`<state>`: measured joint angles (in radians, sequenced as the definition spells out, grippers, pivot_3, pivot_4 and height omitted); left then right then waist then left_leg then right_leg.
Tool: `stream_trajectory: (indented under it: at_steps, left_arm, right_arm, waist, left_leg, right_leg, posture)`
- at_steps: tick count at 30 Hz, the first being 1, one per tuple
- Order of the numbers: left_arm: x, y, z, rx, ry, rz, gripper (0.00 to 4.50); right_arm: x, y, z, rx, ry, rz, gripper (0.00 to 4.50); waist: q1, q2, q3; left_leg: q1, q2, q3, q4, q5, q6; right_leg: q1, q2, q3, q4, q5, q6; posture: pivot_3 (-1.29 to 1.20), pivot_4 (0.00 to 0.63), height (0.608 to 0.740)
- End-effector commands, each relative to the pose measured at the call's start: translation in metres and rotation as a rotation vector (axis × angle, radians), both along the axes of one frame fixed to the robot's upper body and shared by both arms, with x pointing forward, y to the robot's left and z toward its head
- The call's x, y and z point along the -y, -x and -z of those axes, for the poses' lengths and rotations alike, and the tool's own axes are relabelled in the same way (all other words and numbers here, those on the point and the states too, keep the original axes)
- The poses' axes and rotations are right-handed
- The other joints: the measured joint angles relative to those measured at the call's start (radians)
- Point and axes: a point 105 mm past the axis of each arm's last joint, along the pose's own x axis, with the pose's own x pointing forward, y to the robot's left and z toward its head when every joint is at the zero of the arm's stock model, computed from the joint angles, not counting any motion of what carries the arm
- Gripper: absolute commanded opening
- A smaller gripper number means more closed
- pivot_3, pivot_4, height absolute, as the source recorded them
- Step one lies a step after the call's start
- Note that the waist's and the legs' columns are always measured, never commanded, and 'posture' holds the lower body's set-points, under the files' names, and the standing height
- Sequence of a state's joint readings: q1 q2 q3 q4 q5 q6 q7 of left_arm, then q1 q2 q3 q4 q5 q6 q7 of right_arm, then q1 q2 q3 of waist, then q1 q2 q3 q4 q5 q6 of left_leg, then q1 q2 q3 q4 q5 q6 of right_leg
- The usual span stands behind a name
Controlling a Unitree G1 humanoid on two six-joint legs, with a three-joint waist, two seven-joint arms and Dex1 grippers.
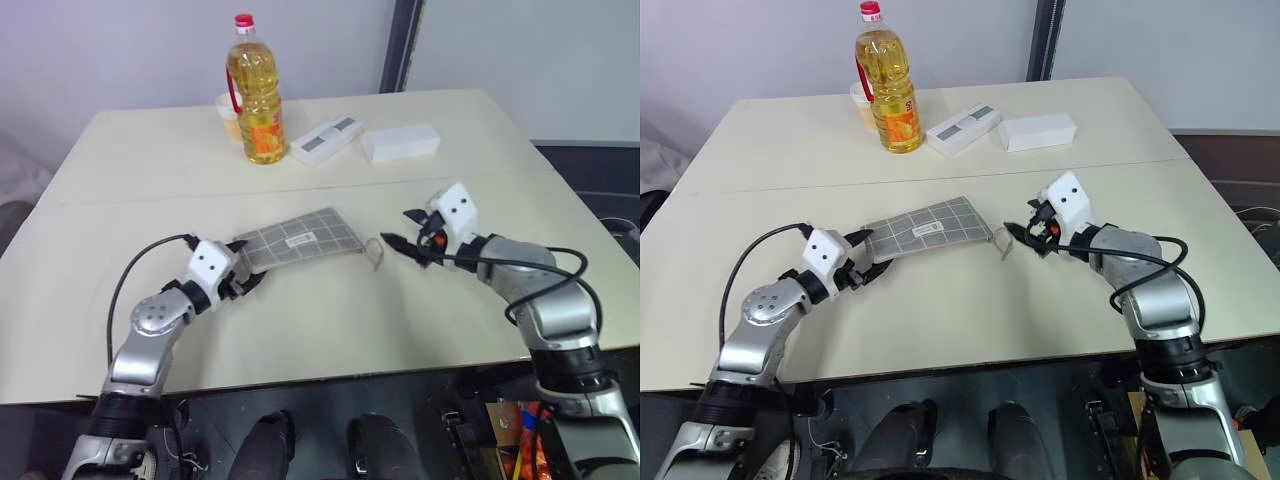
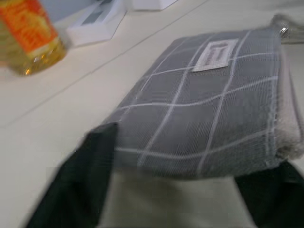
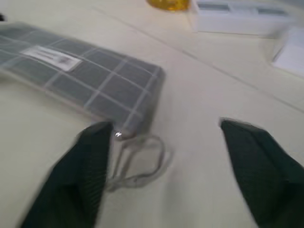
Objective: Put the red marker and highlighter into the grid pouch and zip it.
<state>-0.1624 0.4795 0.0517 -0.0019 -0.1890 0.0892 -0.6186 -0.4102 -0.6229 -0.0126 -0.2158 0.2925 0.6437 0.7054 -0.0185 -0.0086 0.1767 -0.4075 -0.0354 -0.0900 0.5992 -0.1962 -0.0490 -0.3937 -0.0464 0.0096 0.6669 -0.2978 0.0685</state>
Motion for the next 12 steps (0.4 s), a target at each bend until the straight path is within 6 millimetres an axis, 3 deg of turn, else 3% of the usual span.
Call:
stream_trajectory:
  at_steps: [1,7,12]
  left_arm:
    - [-0.029,0.011,-0.004,-0.025,0.041,-0.077,4.39]
    - [-0.050,0.031,0.009,-0.093,0.071,-0.173,4.39]
    - [-0.057,0.039,0.011,-0.088,0.076,-0.228,4.39]
  right_arm:
    - [0.014,0.008,-0.007,0.041,0.010,0.004,4.37]
    - [0.025,0.015,0.003,0.068,-0.028,0.014,4.37]
    - [0.028,0.014,0.010,0.054,-0.094,0.022,4.37]
  waist:
    - [0.000,0.000,0.000]
    - [0.006,0.000,0.000]
    - [0.007,0.000,0.000]
  left_leg:
    - [0.001,0.000,0.000,0.000,0.000,0.000]
    - [0.000,0.000,0.000,0.001,0.000,0.000]
    - [0.001,0.000,0.000,0.001,0.000,0.000]
  right_leg:
    - [0.001,0.000,0.000,0.000,0.000,0.000]
    - [0.001,0.000,0.002,0.000,0.000,0.000]
    - [0.001,-0.001,0.002,-0.001,0.000,0.000]
  posture:
    - [0.00,0.150,0.740]
    - [0.00,0.150,0.740]
    - [0.00,0.150,0.740]
